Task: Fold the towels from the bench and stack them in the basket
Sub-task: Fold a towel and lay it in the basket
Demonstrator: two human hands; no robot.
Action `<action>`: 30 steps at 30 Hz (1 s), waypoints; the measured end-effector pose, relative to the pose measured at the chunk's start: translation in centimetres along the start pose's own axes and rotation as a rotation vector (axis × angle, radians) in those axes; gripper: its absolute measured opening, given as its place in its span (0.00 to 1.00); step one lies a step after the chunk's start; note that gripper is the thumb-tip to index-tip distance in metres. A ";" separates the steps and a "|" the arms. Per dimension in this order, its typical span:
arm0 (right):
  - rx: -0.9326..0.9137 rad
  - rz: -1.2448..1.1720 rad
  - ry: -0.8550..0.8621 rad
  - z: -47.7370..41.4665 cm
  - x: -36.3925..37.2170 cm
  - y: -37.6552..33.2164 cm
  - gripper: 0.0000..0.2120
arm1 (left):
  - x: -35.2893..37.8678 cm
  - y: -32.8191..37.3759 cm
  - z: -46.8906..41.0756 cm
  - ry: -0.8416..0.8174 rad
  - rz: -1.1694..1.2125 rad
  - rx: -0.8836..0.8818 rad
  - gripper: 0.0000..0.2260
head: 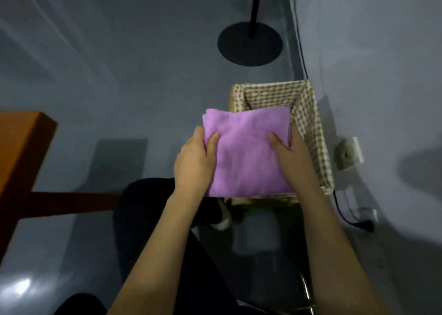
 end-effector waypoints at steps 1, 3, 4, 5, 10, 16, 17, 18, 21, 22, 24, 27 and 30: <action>0.023 0.003 0.002 -0.7 -0.6 1.2 0.26 | 2.0 0.0 -0.4 -0.032 0.008 -0.012 0.13; 0.072 0.023 0.006 -2.2 -1.6 3.7 0.26 | 5.6 -0.2 -1.2 -0.096 0.008 -0.044 0.14; 0.088 0.039 0.008 -2.9 -2.1 4.9 0.26 | 7.3 -0.3 -1.5 -0.126 0.002 -0.053 0.14; 0.105 0.055 0.008 -3.5 -2.5 6.2 0.26 | 8.8 -0.4 -1.9 -0.150 -0.006 -0.057 0.14; 0.216 0.207 0.019 -5.8 -3.1 11.9 0.28 | 14.8 -1.9 -2.9 -0.232 -0.084 -0.080 0.15; 0.309 0.212 -0.027 -7.3 -2.5 16.7 0.23 | 18.5 -3.6 -3.5 -0.280 -0.132 -0.106 0.16; 0.312 0.206 -0.014 -7.3 -2.6 17.1 0.25 | 18.9 -3.7 -3.6 -0.278 -0.140 -0.097 0.16; 0.317 0.194 -0.002 -7.3 -2.8 17.5 0.26 | 19.2 -3.6 -3.7 -0.276 -0.143 -0.089 0.16; 0.331 0.179 0.035 -7.4 -3.5 18.3 0.25 | 20.0 -3.3 -3.9 -0.277 -0.123 -0.072 0.16; 0.334 0.182 0.050 -7.6 -3.8 18.5 0.24 | 20.3 -3.2 -3.8 -0.283 -0.116 -0.070 0.15; 0.336 0.205 0.051 -7.8 -4.0 18.7 0.23 | 20.8 -3.1 -3.5 -0.301 -0.127 -0.062 0.15; 0.348 0.213 -0.014 -7.6 -3.2 19.6 0.23 | 21.6 -3.4 -3.2 -0.330 -0.226 -0.057 0.16; 0.349 0.215 -0.066 -7.3 -2.4 20.3 0.20 | 22.0 -4.1 -2.9 -0.368 -0.341 -0.091 0.19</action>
Point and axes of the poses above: each hand's wrist, its own z-axis away from the middle knuckle, its own x-axis out of the palm, y = z × x, the point moved 10 cm from there along -z, towards the middle knuckle, and after that the axes turned 2 degrees about z, right-handed, at the moved point
